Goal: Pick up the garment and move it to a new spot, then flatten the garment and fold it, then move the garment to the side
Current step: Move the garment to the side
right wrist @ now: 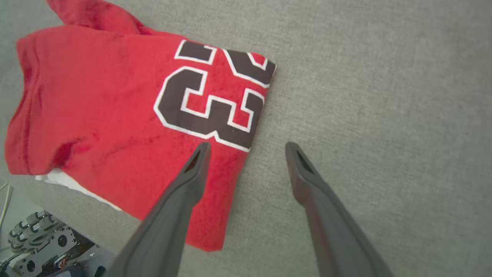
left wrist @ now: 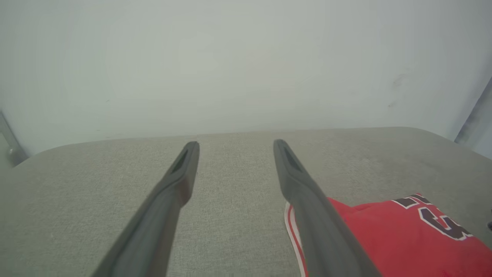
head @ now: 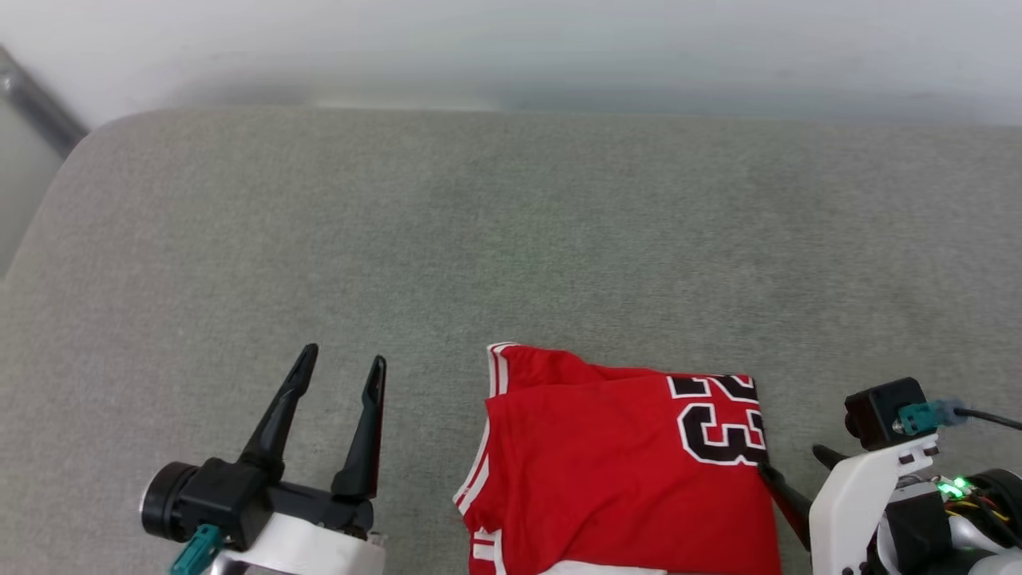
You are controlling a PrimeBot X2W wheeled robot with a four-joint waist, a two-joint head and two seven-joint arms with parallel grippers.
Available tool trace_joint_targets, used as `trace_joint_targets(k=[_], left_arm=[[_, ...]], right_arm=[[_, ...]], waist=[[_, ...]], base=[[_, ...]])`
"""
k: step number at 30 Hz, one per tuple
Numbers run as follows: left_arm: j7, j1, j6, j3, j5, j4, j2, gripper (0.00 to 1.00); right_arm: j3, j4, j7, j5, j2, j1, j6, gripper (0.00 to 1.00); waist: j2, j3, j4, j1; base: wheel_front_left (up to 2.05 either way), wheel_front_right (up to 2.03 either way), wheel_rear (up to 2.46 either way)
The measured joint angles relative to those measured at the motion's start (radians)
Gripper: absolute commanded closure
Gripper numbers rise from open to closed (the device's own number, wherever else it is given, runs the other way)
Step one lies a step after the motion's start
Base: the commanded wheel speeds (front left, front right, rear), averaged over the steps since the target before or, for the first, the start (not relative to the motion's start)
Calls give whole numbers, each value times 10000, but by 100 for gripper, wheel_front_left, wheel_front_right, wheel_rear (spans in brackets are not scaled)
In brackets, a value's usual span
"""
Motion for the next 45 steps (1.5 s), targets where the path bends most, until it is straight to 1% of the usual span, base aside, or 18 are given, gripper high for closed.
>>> trace_joint_targets(k=[3, 7, 11, 17, 18, 19, 20, 24, 27, 28, 31, 34, 37, 40, 43, 45], left_arm=[[0, -107, 2, -186, -92, 130, -25, 0], [0, -252, 0, -295, -165, 221, -25, 0], [0, -459, 2, -431, -251, 255, -29, 0], [0, -539, 0, -516, -263, 337, -31, 0], [0, -539, 2, -527, -263, 349, -35, 0], [0, -539, 2, -535, -261, 368, -40, 0], [0, -539, 2, -539, -261, 384, -46, 0], [0, -506, 2, -639, -261, 401, -52, 0], [0, -376, 0, -750, -261, 418, -71, 0], [0, -343, 2, -865, -454, 391, -213, 0], [0, -351, 2, -1122, -491, 328, -307, 0], [0, -384, 2, -1425, -533, 267, -282, 0], [0, -557, 0, -1582, -629, 219, -286, 0], [0, -794, 2, -1730, -602, 219, -163, 0], [0, -1169, 2, -1896, -569, 221, 31, 0], [0, -1440, 0, -1998, -518, 213, 163, 0]], right_arm=[[-128, -15, 1022, -278, 169, -59, 0, 0], [-278, 276, 1624, -453, 746, -232, 0, 0], [-477, 700, 1726, -809, 1053, -330, 0, 0], [-497, 1356, 1363, -1122, 1151, -570, -2, 0], [-481, 1482, 1321, -1120, 1151, -604, -2, 9], [-431, 1588, 1246, -1131, 1129, -646, -4, 61], [-376, 1682, 1103, -1195, 1101, -663, -4, 100], [155, 2123, 518, -1313, 930, -862, 2, 100], [748, 2161, 203, -1576, 481, -1138, 12, 100], [1350, 2069, 79, -1893, -288, -1652, 4, 100], [2046, 1749, 121, -1925, -1012, -2130, 10, 100], [2708, 1400, 230, -2069, -2180, -2859, 2, 100], [3164, 1216, 412, -1918, -3126, -3386, 10, 100], [3490, 1099, 447, -1918, -4259, -4027, 6, 100], [3636, 1168, 261, -1716, -4974, -4537, 8, 100], [3557, 1354, -12, -1613, -5342, -4846, 4, 100]], waist=[[0, 223, 245, 0], [0, 480, 610, 0], [0, 694, 975, 0], [0, 870, 1344, -1], [0, 873, 1372, -1], [-1, 863, 1386, -1], [0, 848, 1391, -1], [0, 702, 1240, -1], [0, 597, 960, -1], [0, 505, 550, -1], [0, 453, 45, -1], [0, 484, -536, 0], [0, 602, -1172, 0], [0, 796, -1846, -1], [0, 1081, -2513, 0], [0, 1333, -2915, 0]], base=[[0, 0, 0], [0, 0, 0], [0, 0, 0], [0, 0, 0], [0, 0, 0], [0, 0, 0], [0, 0, 0], [0, 0, 0], [0, 0, 0], [0, 0, 0], [0, 0, 0], [0, 0, 0], [0, 0, 0], [0, 0, 0], [0, 0, 0], [0, 0, 0]])
